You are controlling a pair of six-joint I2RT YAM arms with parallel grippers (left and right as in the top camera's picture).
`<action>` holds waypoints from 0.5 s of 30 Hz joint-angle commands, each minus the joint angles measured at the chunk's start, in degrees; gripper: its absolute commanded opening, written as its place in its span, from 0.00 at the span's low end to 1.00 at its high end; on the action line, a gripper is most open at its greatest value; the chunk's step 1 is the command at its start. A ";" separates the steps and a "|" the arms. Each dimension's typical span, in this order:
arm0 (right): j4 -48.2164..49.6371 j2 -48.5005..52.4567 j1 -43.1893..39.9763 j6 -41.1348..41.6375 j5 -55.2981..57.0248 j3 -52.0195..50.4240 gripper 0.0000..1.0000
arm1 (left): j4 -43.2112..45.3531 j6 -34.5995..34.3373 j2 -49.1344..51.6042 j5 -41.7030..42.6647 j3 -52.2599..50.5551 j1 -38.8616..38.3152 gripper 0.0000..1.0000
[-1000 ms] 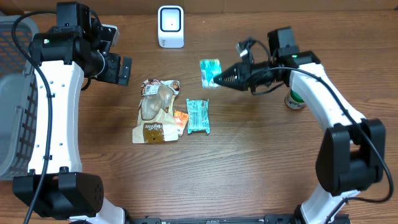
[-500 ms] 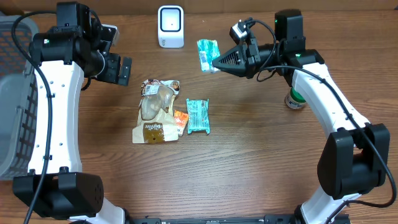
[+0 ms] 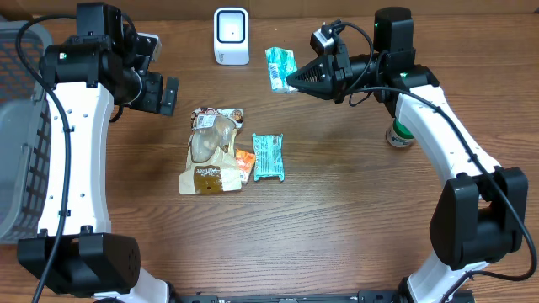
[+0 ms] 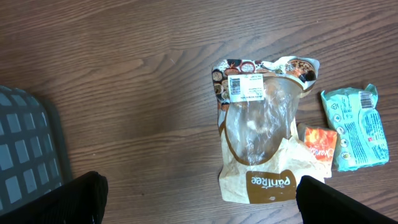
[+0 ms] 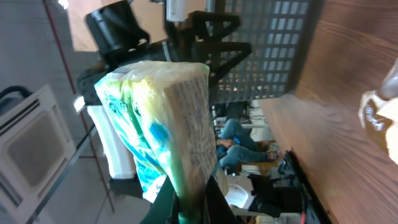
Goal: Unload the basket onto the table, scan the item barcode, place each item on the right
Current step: 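Lift the teal bag and hold it at the scanner, right gripper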
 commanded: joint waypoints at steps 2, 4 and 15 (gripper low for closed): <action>-8.44 -0.81 2.58 -9.49 10.56 0.50 0.04 | -0.11 0.63 0.09 0.55 0.50 0.09 0.99; -17.40 -0.81 4.31 -15.17 21.57 0.50 0.04 | -0.11 0.63 0.09 0.55 0.50 0.09 0.99; -41.35 -0.79 9.35 -23.47 61.27 7.85 0.04 | -0.11 0.63 0.09 0.55 0.50 0.09 1.00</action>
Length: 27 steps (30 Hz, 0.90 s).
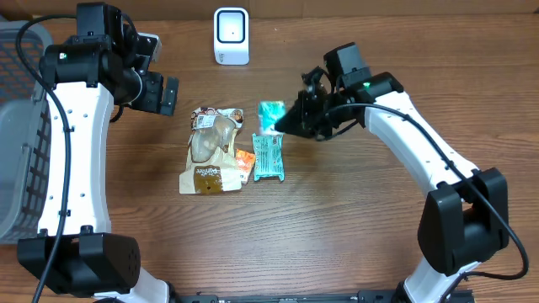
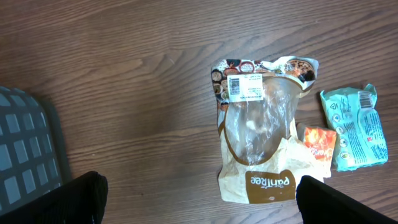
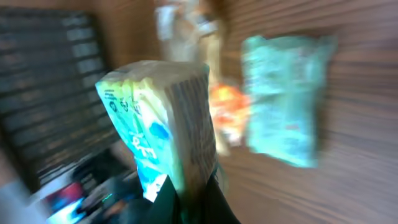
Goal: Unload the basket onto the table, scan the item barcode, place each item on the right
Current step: 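Lift the teal bag and hold it at the scanner, right gripper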
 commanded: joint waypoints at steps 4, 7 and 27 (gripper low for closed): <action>-9.22 0.04 -0.07 -6.01 25.35 17.62 0.04 | -0.13 0.63 0.09 0.39 0.50 0.09 1.00; -12.20 3.43 1.46 -9.05 34.14 28.70 0.04 | -0.13 0.63 0.09 0.39 0.50 0.09 0.99; 46.90 36.65 13.49 -59.60 73.07 43.65 0.04 | -0.13 0.63 0.09 0.39 0.50 0.09 0.99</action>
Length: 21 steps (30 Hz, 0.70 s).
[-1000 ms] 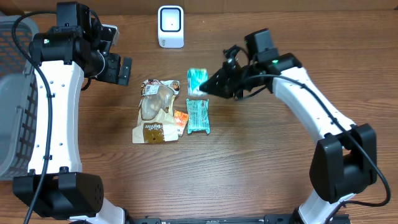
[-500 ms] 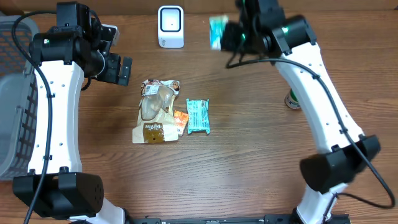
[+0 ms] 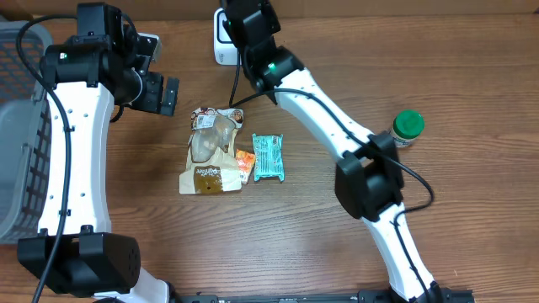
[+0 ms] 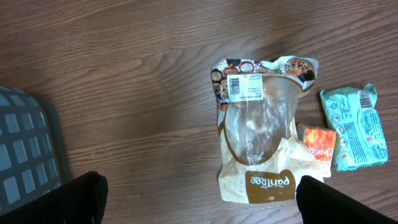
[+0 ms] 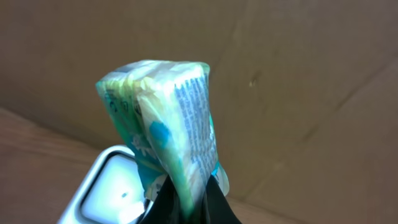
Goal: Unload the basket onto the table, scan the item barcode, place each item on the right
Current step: 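Lift the teal bag and hold it at the scanner, right gripper, then carry the teal bag right and set it beside the jar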
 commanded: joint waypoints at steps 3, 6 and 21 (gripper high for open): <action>9.09 6.01 -0.85 -21.14 0.61 0.74 0.04 | -0.09 0.63 0.02 0.39 0.50 0.09 0.99; 9.44 8.70 -1.11 -31.30 -4.59 0.72 0.04 | -0.09 0.63 0.02 0.39 0.50 0.09 1.00; 9.03 9.53 -1.64 -32.72 -10.88 0.35 0.04 | -0.09 0.63 0.02 0.39 0.50 0.09 1.00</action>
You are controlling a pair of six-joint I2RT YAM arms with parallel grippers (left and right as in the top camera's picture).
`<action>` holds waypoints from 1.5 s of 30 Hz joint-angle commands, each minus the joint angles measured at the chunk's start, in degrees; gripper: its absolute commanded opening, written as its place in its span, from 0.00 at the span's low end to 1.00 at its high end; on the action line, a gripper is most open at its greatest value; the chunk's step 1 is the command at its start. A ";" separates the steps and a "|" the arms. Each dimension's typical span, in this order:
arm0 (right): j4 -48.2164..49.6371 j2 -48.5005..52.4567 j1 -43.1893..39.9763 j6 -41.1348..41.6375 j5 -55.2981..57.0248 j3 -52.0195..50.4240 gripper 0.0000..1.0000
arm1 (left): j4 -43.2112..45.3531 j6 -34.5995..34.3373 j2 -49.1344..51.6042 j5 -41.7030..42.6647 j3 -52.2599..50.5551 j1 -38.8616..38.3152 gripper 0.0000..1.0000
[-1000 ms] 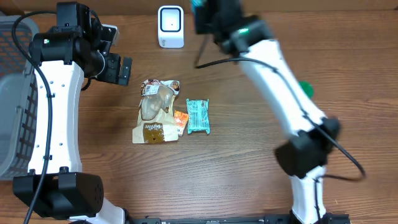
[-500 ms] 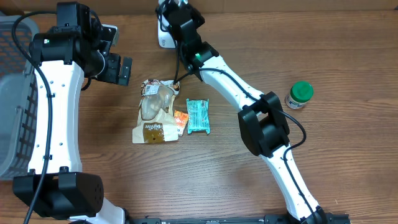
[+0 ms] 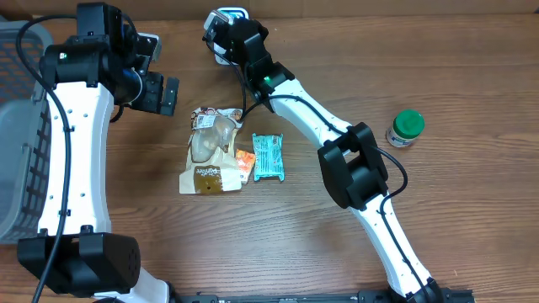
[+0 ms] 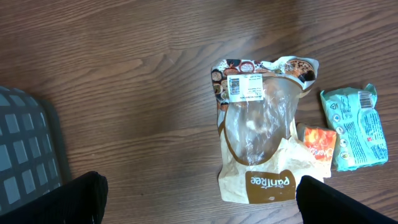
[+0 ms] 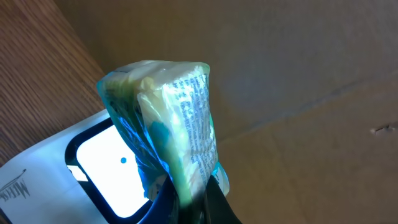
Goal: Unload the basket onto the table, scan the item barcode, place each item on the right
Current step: 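Carry the teal bag right and set it beside the jar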
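Observation:
My right gripper (image 5: 186, 202) is shut on a teal and yellow-green packet (image 5: 171, 118), held upright just in front of the white scanner (image 5: 37, 177). The scanner's window (image 5: 112, 168) glows bright white behind the packet. In the overhead view the right gripper (image 3: 221, 32) covers most of the scanner (image 3: 233, 12) at the table's back edge. My left gripper (image 4: 199, 205) hangs open above the table, left of the loose items, with nothing between its fingers (image 4: 74, 199).
A brown and clear pouch (image 3: 210, 151), a small orange packet (image 3: 244, 162) and a second teal packet (image 3: 268, 157) lie mid-table. A green-capped bottle (image 3: 406, 128) stands at the right. A grey basket (image 3: 13, 126) fills the left edge. A cardboard wall (image 5: 298, 74) backs the scanner.
The right gripper has moved slightly left with the packet and now holds it closer to the scanner face. The scanner window, dim before, now glows bright white. The left arm has not moved.
The right gripper first held the packet up to the right of the scanner. Then it held it low near the teal packet on the table. Then it held it in front of the scanner, and now close to the lit window. The left gripper stayed open and still.

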 commanded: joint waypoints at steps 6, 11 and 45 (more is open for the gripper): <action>0.44 -0.26 -0.46 -0.31 4.15 0.35 0.04 | -0.11 0.63 0.02 0.39 0.50 0.09 1.00; 0.44 -0.57 -0.46 -0.24 5.09 0.37 0.04 | -0.11 0.63 0.02 0.39 0.50 0.09 0.99; -80.06 -42.32 -16.37 64.48 -14.78 -4.70 0.04 | -0.11 0.63 0.02 0.39 0.50 0.09 1.00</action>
